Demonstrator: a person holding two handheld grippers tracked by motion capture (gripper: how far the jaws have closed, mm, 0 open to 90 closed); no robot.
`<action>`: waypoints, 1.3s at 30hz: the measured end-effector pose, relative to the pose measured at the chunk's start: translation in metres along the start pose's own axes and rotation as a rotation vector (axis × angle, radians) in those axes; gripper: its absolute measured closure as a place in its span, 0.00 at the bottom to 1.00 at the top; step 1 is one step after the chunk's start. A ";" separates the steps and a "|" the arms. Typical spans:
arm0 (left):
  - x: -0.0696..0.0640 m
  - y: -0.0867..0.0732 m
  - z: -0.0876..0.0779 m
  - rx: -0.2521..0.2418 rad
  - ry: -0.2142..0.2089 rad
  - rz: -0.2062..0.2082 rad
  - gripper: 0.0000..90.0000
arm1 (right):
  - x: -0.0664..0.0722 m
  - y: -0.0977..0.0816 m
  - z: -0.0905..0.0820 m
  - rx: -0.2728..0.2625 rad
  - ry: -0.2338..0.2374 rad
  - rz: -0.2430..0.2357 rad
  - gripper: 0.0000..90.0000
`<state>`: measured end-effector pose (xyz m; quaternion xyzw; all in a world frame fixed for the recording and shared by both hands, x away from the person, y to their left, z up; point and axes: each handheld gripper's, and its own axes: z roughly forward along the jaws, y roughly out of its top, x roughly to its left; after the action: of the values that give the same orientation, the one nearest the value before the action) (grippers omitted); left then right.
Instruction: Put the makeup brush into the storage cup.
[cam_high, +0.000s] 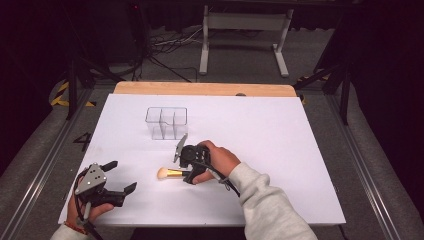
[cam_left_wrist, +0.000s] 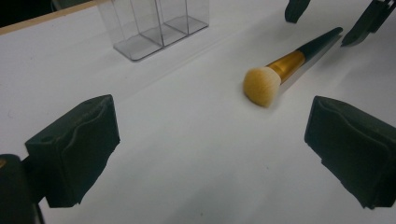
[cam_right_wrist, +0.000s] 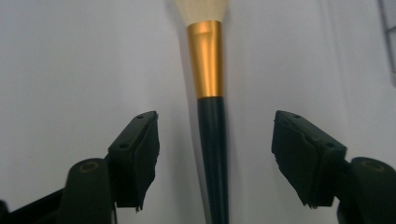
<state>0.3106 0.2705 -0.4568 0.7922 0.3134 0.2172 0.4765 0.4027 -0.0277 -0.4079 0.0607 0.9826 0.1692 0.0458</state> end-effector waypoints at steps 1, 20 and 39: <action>0.001 0.000 0.000 -0.001 -0.007 -0.008 0.04 | -0.001 0.003 0.003 0.017 0.009 -0.005 0.42; 0.003 -0.002 0.001 -0.011 -0.043 -0.026 0.04 | -0.003 0.022 0.028 0.082 0.032 -0.034 0.82; 0.003 -0.002 0.000 -0.013 -0.030 -0.035 0.04 | -0.006 -0.037 -0.021 -0.334 -0.091 0.115 0.82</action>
<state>0.3124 0.2729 -0.4583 0.7865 0.3188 0.1990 0.4901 0.4025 -0.0698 -0.4006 0.1159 0.9327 0.3295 0.0898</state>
